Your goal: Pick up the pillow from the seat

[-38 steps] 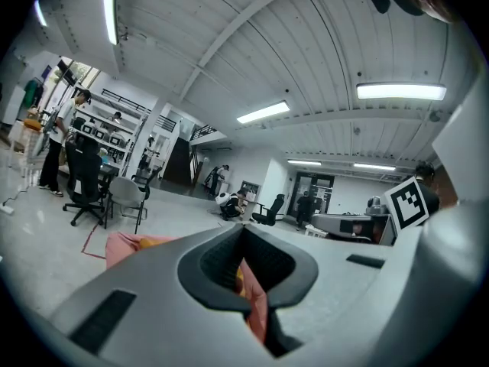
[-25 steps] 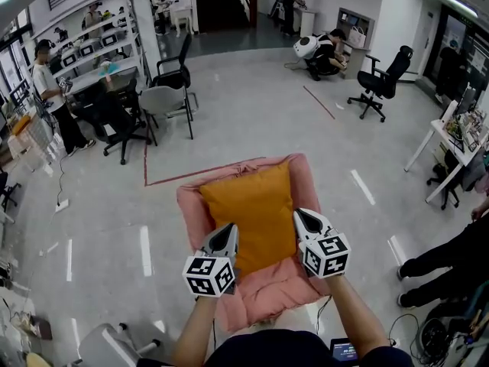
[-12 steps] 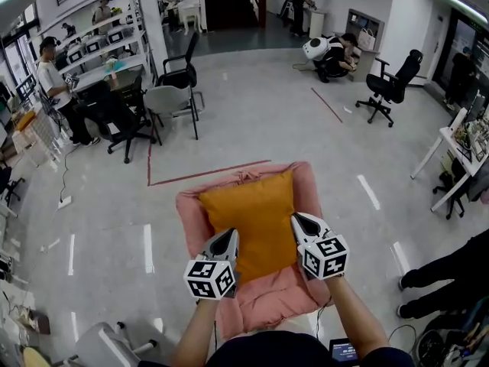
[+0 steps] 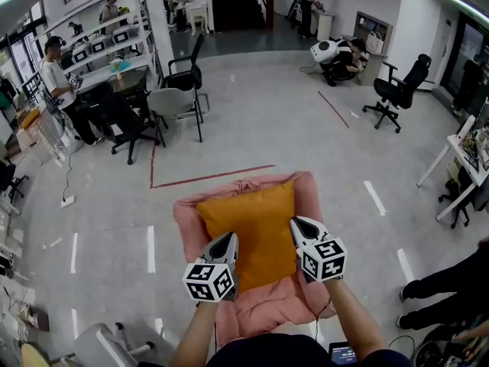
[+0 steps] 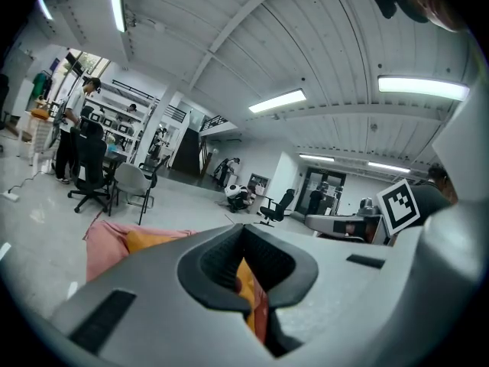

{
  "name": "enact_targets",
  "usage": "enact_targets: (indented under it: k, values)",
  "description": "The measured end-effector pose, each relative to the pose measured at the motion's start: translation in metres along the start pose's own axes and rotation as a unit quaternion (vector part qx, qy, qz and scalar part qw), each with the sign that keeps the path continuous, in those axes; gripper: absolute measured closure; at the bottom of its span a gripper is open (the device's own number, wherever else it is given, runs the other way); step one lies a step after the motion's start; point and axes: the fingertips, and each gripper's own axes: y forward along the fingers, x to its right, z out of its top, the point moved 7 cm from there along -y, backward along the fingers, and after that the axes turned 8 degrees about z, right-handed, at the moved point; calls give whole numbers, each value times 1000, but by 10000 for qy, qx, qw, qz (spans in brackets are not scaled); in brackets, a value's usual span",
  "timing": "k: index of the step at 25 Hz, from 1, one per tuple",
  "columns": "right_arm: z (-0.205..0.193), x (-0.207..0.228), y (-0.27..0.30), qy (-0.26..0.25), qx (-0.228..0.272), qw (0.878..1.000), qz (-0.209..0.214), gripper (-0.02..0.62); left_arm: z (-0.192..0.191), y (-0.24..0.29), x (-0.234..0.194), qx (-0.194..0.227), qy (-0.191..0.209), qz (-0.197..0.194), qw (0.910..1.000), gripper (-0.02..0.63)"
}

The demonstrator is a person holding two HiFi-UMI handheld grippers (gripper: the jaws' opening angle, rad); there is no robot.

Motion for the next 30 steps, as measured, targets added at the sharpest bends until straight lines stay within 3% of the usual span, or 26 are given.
enact_targets:
  k: [11,22,30]
  values:
    - [-16,35,31,312,-52,9994,154,575,-8,30,-6,-22,-22,175,9998,601]
    - [-45,61,54,462,-392,9978,284,574,-33,60,-18,-367,-89,399,9985,598]
    - [-62,77,68,521,-573,9965,305,572,-55,76,-23,-634,-161,348,9973,546]
